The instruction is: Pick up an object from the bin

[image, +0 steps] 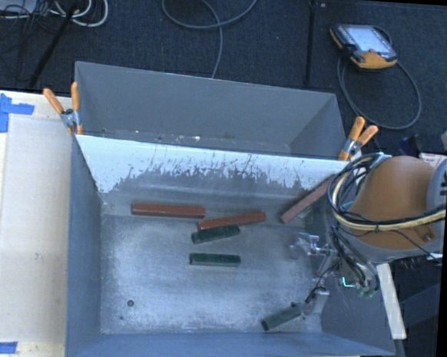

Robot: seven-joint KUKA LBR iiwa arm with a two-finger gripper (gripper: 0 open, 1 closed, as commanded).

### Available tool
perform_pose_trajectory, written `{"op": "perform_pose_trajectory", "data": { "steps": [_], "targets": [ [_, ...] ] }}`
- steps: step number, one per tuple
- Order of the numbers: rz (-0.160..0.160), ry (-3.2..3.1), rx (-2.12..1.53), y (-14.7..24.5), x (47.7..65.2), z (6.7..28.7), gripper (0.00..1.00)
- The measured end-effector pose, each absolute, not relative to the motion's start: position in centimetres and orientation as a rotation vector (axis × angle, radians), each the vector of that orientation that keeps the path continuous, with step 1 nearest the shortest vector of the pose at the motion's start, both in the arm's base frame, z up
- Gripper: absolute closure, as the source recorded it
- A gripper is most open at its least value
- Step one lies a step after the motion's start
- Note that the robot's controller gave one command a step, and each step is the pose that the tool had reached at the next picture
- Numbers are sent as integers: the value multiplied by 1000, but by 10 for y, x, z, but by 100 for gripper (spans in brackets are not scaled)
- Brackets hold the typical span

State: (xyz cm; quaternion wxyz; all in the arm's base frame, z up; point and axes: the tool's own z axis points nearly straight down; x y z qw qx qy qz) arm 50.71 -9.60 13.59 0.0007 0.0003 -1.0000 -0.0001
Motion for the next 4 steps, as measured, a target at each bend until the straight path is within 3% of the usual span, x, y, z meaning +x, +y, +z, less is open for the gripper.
{"op": "perform_pose_trajectory", "data": {
  "steps": [1, 2, 3, 4],
  "targets": [
    [3, -3143, 161, -93, 507, 120, 0],
    [-2, -3109, 433, -75, 486, 76, 100],
    [-2, -3109, 435, -75, 486, 76, 100],
    [-3, -3107, 431, -71, 500, 119, 100]
  ]
}}
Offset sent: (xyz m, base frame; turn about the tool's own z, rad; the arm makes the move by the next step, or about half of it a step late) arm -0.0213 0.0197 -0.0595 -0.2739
